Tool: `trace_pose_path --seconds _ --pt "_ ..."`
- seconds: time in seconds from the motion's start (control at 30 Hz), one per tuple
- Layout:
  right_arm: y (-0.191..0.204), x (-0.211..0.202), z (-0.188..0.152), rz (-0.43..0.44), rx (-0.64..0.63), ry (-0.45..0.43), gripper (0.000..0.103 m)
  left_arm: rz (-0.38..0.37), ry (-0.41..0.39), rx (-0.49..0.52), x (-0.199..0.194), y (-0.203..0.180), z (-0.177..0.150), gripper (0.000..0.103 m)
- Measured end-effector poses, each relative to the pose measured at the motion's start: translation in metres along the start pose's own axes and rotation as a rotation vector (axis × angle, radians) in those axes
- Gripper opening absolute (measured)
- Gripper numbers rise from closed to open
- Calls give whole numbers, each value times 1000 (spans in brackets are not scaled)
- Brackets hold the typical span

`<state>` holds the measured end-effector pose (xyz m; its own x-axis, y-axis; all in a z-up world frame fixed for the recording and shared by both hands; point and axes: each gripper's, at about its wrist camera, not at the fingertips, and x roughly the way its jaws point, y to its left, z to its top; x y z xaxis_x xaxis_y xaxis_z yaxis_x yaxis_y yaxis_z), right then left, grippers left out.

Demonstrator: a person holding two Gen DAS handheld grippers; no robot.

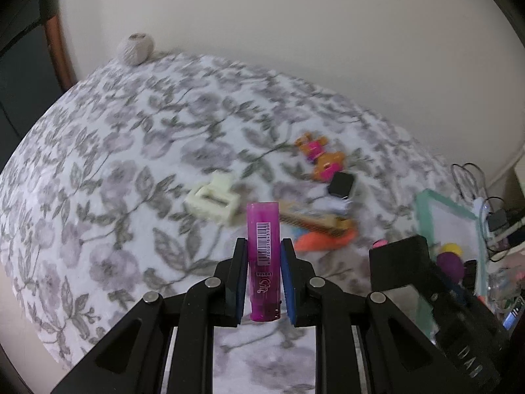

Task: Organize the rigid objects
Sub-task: 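Carry lighter with left gripper into teal box while right gripper carries charger there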

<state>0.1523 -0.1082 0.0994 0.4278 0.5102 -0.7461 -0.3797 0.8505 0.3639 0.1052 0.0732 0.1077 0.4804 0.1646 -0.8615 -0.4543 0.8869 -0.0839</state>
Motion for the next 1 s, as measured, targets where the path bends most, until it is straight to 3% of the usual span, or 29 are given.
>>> trace_pose_path --seconds 0.37,0.5,0.73,1.0 --pt "-85 -71 33 -90 181 -205 29 -90 -50 128 -13 -83 14 20" --pt "-127 -88 39 -187 249 -261 28 -121 -64 181 -9 -120 17 20" --pt "-181 -84 38 -301 312 -252 28 -223 -50 272 12 -181 18 20" --pt "-203 -65 39 -355 295 -235 29 -220 -66 374 40 -230 20 20"
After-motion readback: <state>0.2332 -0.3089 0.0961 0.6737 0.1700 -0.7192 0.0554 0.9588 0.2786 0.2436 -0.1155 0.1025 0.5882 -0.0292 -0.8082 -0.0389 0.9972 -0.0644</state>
